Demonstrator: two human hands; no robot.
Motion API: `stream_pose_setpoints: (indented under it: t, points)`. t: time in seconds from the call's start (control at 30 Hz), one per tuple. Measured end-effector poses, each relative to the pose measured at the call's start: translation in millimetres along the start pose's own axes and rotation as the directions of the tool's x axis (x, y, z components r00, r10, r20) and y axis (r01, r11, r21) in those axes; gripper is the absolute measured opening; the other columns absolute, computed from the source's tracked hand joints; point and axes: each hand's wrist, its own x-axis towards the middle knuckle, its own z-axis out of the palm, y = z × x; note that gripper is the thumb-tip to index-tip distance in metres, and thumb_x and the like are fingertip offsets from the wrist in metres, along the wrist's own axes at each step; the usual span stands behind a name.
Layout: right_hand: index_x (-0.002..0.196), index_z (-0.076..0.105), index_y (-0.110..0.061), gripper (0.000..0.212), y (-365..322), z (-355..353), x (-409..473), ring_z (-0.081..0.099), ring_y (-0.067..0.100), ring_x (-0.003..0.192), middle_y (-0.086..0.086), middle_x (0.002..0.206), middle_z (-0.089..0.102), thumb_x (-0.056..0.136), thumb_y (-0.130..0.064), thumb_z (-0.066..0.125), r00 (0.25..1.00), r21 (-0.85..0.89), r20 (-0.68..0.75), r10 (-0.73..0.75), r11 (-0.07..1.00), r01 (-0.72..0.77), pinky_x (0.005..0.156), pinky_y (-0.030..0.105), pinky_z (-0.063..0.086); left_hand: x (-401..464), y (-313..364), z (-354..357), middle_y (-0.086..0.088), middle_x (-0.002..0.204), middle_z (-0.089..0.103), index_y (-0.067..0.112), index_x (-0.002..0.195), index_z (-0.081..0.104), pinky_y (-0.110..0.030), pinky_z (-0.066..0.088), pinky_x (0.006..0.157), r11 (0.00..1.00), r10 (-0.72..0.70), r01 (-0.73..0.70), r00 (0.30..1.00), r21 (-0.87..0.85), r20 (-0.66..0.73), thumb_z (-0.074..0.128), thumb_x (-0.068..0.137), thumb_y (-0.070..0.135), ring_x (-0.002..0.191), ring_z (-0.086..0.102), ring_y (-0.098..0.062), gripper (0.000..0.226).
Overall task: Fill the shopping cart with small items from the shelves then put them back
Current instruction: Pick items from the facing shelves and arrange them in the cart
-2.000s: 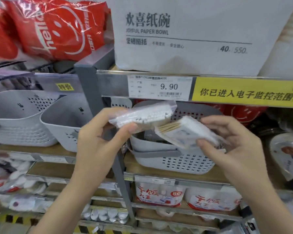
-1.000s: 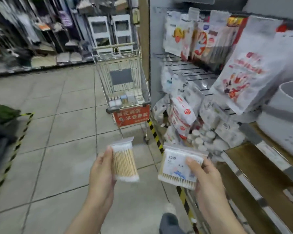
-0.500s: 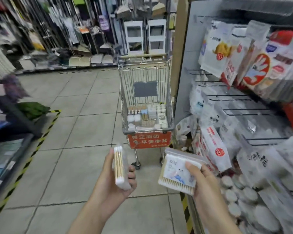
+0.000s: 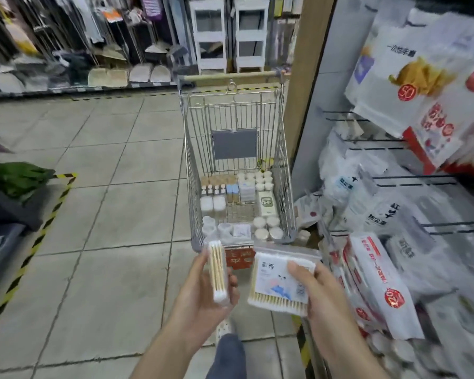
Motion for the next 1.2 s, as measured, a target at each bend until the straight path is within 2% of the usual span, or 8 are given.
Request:
stream_pose_setpoints:
  t: [0.17, 0.4, 0.6, 0.7, 0.8, 0.93, 1.07, 1.2]
  points:
    - [0.101, 0.065, -0.011, 0.014, -18, 52, 70, 0.073, 0.026, 0.076, 0.009, 0.086, 0.075, 0.087, -0.013, 0.063, 1.0, -0.036, 0.016, 0.016, 0.999, -0.015, 0.062, 0.035, 0.058, 68, 49, 12, -0.013, 0.118, 0.067, 0.014, 0.124, 0.061, -0.037, 0.052, 0.076, 0.937, -0.013, -0.038, 0.989, 0.346, 0.144, 0.036, 0.097, 0.047, 0.106, 0.065, -0.029, 0.049]
    - [0.103, 0.063, -0.007, 0.016, -20, 85, 151, 0.072, 0.025, 0.079, 0.008, 0.088, 0.075, 0.089, -0.016, 0.063, 0.995, -0.06, -0.047, 0.091, 0.994, -0.094, 0.065, 0.035, 0.057, 139, 97, 17, -0.016, 0.116, 0.067, 0.013, 0.117, 0.065, -0.045, 0.046, 0.095, 0.867, 0.015, -0.042, 0.998, 0.497, 0.056, 0.035, 0.096, 0.048, 0.109, 0.064, -0.031, 0.051]
    - [0.106, 0.062, -0.006, 0.016, -29, 88, 216, 0.072, 0.024, 0.075, 0.011, 0.089, 0.074, 0.092, -0.013, 0.06, 0.986, -0.085, -0.039, 0.162, 0.983, -0.165, 0.058, 0.032, 0.058, 186, 123, 35, -0.017, 0.121, 0.064, 0.014, 0.124, 0.06, -0.053, 0.045, 0.098, 0.899, -0.05, 0.015, 0.996, 0.438, 0.068, 0.026, 0.098, 0.053, 0.113, 0.06, -0.034, 0.058]
    - [0.104, 0.062, -0.005, 0.015, -32, 85, 245, 0.072, 0.022, 0.072, 0.01, 0.087, 0.074, 0.091, -0.012, 0.061, 0.982, -0.112, -0.035, 0.186, 0.976, -0.189, 0.054, 0.029, 0.057, 201, 128, 39, -0.015, 0.116, 0.067, 0.017, 0.117, 0.063, -0.034, 0.054, 0.079, 0.881, -0.05, 0.006, 0.995, 0.473, 0.08, 0.031, 0.096, 0.051, 0.104, 0.066, -0.027, 0.052]
    - [0.102, 0.063, -0.006, 0.014, -31, 77, 275, 0.072, 0.023, 0.076, 0.008, 0.088, 0.074, 0.091, -0.013, 0.062, 0.976, -0.143, -0.037, 0.215, 0.965, -0.218, 0.062, 0.034, 0.058, 219, 131, 42, -0.013, 0.108, 0.07, 0.015, 0.107, 0.064, -0.023, 0.054, 0.066, 0.848, -0.018, 0.018, 1.0, 0.529, -0.005, 0.047, 0.09, 0.042, 0.094, 0.069, -0.022, 0.036]
    - [0.104, 0.065, -0.013, 0.014, -25, 57, 317, 0.072, 0.022, 0.084, 0.003, 0.091, 0.075, 0.09, -0.018, 0.063, 0.969, -0.17, -0.079, 0.234, 0.955, -0.244, 0.081, 0.043, 0.056, 247, 134, 44, -0.006, 0.098, 0.074, 0.018, 0.108, 0.061, -0.034, 0.052, 0.075, 0.862, 0.028, 0.069, 0.983, 0.501, -0.184, 0.049, 0.089, 0.044, 0.086, 0.071, -0.017, 0.035]
    - [0.103, 0.065, -0.016, 0.012, -15, 39, 356, 0.07, 0.015, 0.083, 0.003, 0.096, 0.073, 0.092, -0.018, 0.061, 0.962, -0.183, -0.131, 0.241, 0.947, -0.262, 0.065, 0.027, 0.052, 282, 131, 33, 0.012, 0.092, 0.068, 0.027, 0.098, 0.062, -0.037, 0.045, 0.088, 0.754, 0.176, 0.102, 0.92, 0.649, -0.35, 0.047, 0.094, 0.045, 0.093, 0.06, -0.012, 0.024]
    - [0.104, 0.063, -0.015, 0.013, 5, 33, 387, 0.07, 0.024, 0.084, 0.007, 0.093, 0.072, 0.091, -0.016, 0.062, 0.952, -0.227, -0.178, 0.249, 0.931, -0.286, 0.072, 0.038, 0.056, 322, 128, 7, 0.01, 0.097, 0.061, 0.023, 0.102, 0.058, -0.028, 0.04, 0.089, 0.658, 0.233, 0.137, 0.898, 0.741, -0.373, 0.048, 0.097, 0.036, 0.089, 0.057, -0.007, 0.017]
